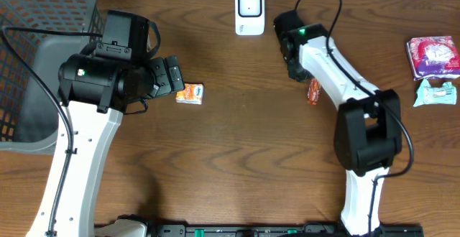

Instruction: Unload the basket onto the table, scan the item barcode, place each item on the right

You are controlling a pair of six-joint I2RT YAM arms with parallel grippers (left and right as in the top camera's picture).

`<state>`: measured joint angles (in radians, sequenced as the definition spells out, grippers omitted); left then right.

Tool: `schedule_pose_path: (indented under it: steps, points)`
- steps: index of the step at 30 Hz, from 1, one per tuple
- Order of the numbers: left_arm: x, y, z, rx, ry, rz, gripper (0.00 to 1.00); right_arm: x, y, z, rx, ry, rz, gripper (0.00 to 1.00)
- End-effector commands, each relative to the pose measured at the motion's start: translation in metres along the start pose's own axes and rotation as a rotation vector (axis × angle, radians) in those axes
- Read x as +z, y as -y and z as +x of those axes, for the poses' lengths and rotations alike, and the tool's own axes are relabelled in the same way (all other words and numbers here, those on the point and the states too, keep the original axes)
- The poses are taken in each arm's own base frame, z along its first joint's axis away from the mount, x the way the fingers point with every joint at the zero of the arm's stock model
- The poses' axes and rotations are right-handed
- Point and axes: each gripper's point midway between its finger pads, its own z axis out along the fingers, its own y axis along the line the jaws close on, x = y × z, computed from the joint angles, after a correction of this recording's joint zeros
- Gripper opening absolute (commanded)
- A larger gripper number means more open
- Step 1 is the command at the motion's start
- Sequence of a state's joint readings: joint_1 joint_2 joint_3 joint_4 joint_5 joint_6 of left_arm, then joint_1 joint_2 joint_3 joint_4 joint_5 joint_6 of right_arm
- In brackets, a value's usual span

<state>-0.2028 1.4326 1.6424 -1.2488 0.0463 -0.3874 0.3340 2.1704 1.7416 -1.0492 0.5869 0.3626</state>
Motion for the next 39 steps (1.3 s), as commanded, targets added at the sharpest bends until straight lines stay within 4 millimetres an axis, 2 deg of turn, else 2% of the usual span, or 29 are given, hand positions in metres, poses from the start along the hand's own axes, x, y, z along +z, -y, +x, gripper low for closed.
schedule_pose_path:
  steps: [1, 6, 12, 14, 15, 18, 20, 21, 24, 25, 28, 31, 33, 36, 39]
  points:
    - [-0.004, -0.001, -0.004, 0.006, 0.017, -0.003, 0.98, 0.014, -0.012, 0.003, -0.051, 0.002, 0.057, 0.01]
    - [-0.004, -0.001, -0.004, 0.006, 0.017, -0.003, 0.98, 0.024, -0.058, 0.018, -0.105, -0.029, -0.029, 0.01]
    - [-0.004, -0.001, -0.004, 0.006, 0.017, -0.003, 0.98, 0.0, -0.105, 0.019, -0.137, 0.008, -0.163, 0.2]
    - [-0.004, -0.001, -0.004, 0.006, 0.017, -0.003, 0.98, -0.012, -0.112, 0.012, -0.14, 0.032, -0.184, 0.37]
    - [-0.004, -0.001, -0.004, 0.006, 0.017, -0.003, 0.98, -0.019, -0.112, 0.008, -0.137, 0.041, -0.189, 0.43]
    - [-0.004, -0.001, -0.004, 0.006, 0.017, -0.003, 0.98, -0.039, -0.105, -0.008, -0.104, 0.059, -0.2, 0.51]
    - [-0.004, -0.001, -0.004, 0.006, 0.017, -0.003, 0.98, -0.051, -0.094, -0.019, -0.069, 0.061, -0.207, 0.59]
    - [-0.004, -0.001, -0.004, 0.006, 0.017, -0.003, 0.98, -0.055, -0.088, -0.024, -0.06, 0.059, -0.212, 0.66]
    - [-0.004, -0.001, -0.004, 0.006, 0.017, -0.003, 0.98, -0.06, -0.069, -0.03, -0.029, 0.021, -0.237, 0.73]
    - [-0.004, -0.001, -0.004, 0.006, 0.017, -0.003, 0.98, -0.058, -0.063, -0.029, -0.021, -0.002, -0.245, 0.75]
    - [-0.004, -0.001, -0.004, 0.006, 0.017, -0.003, 0.98, -0.047, -0.054, -0.019, -0.02, -0.1, -0.324, 0.7]
    - [-0.004, -0.001, -0.004, 0.006, 0.017, -0.003, 0.98, -0.039, -0.063, -0.004, -0.1, -0.181, -0.477, 0.69]
    - [-0.004, -0.001, -0.004, 0.006, 0.017, -0.003, 0.98, -0.032, -0.068, 0.005, -0.122, -0.223, -0.547, 0.78]
    - [-0.004, -0.001, -0.004, 0.006, 0.017, -0.003, 0.98, -0.017, -0.069, 0.013, -0.11, -0.247, -0.549, 0.83]
    - [-0.004, -0.001, -0.004, 0.006, 0.017, -0.003, 0.98, 0.0, -0.076, 0.022, -0.11, -0.255, -0.547, 0.79]
